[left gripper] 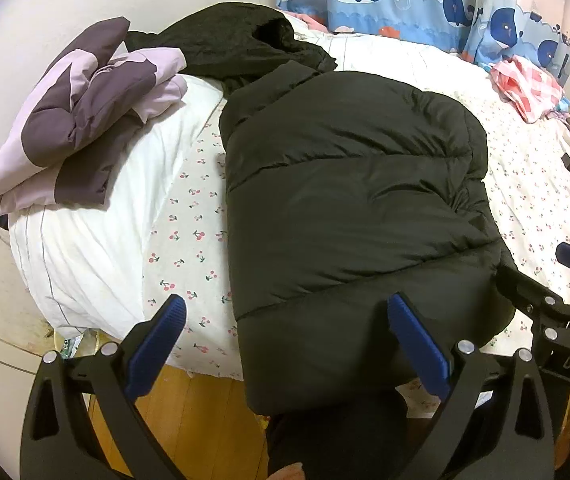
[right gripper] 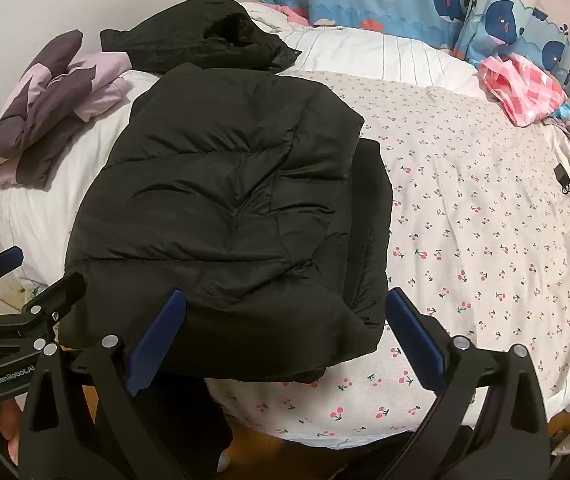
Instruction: Fold large clothes
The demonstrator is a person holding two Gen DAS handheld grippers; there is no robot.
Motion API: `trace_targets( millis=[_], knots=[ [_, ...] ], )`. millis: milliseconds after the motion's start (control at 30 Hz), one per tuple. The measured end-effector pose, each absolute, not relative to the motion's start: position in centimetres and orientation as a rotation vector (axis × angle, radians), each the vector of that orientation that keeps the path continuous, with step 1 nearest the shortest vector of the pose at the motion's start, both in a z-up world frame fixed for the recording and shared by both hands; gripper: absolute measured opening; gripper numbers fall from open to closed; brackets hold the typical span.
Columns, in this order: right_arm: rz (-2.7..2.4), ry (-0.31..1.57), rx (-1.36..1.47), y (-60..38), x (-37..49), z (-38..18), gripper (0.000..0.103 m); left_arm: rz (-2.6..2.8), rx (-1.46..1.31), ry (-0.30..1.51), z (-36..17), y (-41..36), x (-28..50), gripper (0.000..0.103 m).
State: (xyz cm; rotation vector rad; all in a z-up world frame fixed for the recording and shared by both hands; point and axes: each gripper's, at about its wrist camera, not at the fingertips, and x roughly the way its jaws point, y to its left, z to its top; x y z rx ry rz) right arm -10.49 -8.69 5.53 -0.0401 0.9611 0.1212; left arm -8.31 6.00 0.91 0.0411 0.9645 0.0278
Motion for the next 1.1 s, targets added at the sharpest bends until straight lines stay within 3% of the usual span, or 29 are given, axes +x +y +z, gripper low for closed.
trace_targets(
  millis=[1100],
  knots=[
    [0.110,0.858,-0.042,-8.1,-11.8,7.2,0.096,0.044,0.023,0.859,2.5,6.1,-9.6,0.097]
  ],
)
